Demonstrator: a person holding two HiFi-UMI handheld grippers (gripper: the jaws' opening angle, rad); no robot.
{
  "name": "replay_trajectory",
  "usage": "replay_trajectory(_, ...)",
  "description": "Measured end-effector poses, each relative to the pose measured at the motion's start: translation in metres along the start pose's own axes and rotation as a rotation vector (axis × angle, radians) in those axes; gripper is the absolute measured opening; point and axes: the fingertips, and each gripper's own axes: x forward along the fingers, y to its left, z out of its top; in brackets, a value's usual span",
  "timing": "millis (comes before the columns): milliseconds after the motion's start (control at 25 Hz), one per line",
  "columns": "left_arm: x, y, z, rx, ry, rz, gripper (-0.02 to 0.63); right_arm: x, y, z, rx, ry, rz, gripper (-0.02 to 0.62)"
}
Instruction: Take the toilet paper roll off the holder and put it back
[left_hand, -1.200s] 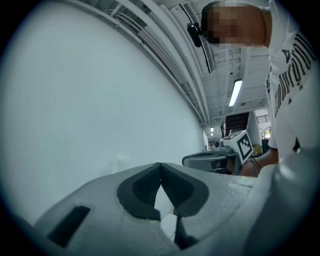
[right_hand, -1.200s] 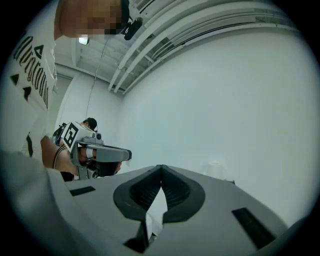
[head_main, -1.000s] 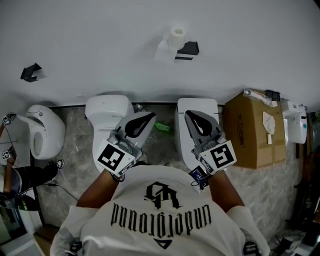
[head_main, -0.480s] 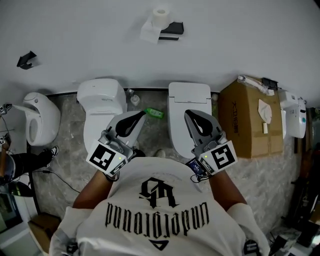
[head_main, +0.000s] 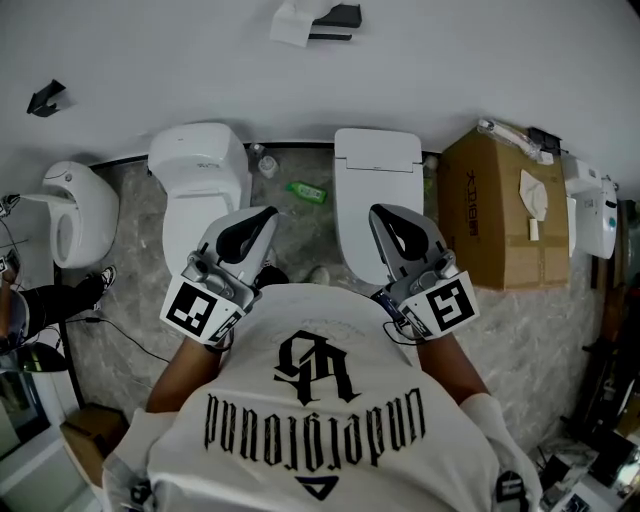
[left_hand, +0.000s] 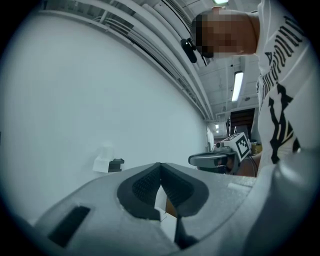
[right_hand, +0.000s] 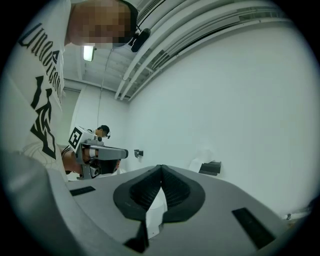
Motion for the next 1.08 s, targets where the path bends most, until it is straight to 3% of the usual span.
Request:
replay_trajectory(240, -0.003, 0.003, -0.003, -0.002, 0.004, 0.023, 0.014, -0.005, 0.002, -0.005, 0.006, 0.002, 0.011, 0.012)
replay_trajectory(1080, 0.031, -0.030, -0.009, 0.009, 0.031, -0.061, 0.014, -0.017, -0.005, -0.012, 0.014, 0.014, 0.035, 0.012)
